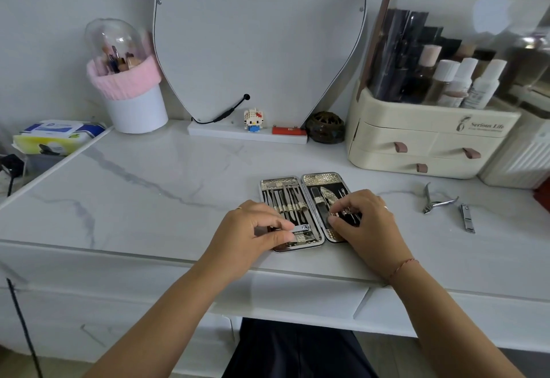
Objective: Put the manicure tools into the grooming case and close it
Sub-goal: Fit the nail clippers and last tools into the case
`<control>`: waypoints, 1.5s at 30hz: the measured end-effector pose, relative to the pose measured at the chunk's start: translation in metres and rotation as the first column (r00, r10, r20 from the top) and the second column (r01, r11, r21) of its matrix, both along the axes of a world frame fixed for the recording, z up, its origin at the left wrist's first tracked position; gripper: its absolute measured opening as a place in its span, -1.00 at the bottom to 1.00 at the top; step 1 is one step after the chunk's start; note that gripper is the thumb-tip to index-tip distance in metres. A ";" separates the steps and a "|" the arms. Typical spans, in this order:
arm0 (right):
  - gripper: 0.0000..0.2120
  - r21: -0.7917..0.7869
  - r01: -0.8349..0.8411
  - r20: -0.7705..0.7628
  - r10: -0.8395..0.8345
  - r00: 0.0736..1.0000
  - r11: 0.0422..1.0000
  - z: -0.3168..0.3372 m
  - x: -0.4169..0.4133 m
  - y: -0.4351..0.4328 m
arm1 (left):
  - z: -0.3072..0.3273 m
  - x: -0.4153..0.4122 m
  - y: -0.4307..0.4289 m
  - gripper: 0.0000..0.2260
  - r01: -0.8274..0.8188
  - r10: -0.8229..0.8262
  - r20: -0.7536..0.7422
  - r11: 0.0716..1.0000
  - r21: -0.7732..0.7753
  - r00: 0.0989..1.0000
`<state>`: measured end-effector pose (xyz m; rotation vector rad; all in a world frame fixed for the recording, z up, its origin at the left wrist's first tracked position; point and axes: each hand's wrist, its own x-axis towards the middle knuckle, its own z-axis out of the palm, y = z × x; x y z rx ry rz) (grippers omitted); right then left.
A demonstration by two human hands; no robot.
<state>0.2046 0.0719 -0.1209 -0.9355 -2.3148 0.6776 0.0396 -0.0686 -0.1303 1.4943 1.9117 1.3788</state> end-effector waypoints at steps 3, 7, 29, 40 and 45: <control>-0.91 0.035 -0.013 -0.079 0.016 0.997 0.999 0.008 -0.006 -0.014 | -0.003 -0.002 0.000 -0.81 0.004 -0.009 -0.110 0.999 -0.045 0.994; -0.71 -0.043 -0.214 -0.139 0.207 0.969 0.976 0.017 -0.025 -0.041 | -0.005 -0.002 0.001 -0.85 -0.044 0.036 -0.155 0.998 -0.046 0.987; -0.89 -0.217 -0.143 -0.021 0.142 0.990 0.966 0.007 -0.006 -0.016 | -0.002 -0.005 -0.004 -0.72 -0.002 -0.009 -0.105 0.995 -0.104 0.994; -0.87 -0.072 -0.043 0.012 0.044 0.999 0.996 -0.003 0.013 0.007 | 0.005 -0.025 -0.003 -0.79 0.013 -0.033 -0.132 0.988 -0.151 0.991; -0.90 -0.127 -0.075 -0.058 0.068 0.996 0.989 -0.005 0.019 0.009 | 0.004 -0.019 0.012 -0.81 -0.062 0.040 -0.206 0.993 -0.102 0.978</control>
